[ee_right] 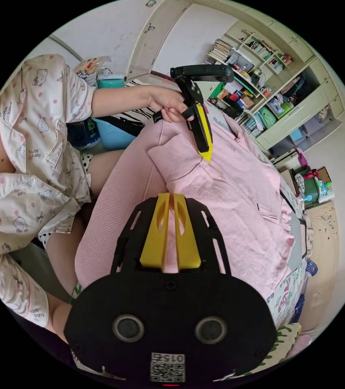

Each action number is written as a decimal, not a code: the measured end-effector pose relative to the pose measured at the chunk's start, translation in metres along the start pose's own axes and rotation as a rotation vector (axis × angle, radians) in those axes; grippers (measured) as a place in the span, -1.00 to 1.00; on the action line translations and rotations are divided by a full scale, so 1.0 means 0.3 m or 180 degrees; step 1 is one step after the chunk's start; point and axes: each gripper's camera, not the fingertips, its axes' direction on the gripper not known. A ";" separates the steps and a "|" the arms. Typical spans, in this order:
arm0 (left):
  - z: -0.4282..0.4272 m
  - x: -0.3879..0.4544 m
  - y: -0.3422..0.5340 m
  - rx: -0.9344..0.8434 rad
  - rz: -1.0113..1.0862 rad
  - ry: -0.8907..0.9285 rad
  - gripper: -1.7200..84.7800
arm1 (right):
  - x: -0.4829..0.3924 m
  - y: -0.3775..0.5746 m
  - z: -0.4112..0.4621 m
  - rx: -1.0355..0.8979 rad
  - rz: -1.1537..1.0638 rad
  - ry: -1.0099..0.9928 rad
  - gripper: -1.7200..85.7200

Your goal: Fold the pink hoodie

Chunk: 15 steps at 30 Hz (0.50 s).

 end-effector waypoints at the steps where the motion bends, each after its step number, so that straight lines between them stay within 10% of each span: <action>1: -0.012 -0.006 0.001 0.0021 -0.0028 0.0021 -0.96 | 0.013 0.006 0.019 -0.0009 0.0004 -0.0014 -0.97; 15: -0.182 -0.087 -0.036 0.0087 -0.0294 0.0353 -0.94 | 0.208 -0.062 0.250 -0.0297 0.0582 -0.0142 -0.94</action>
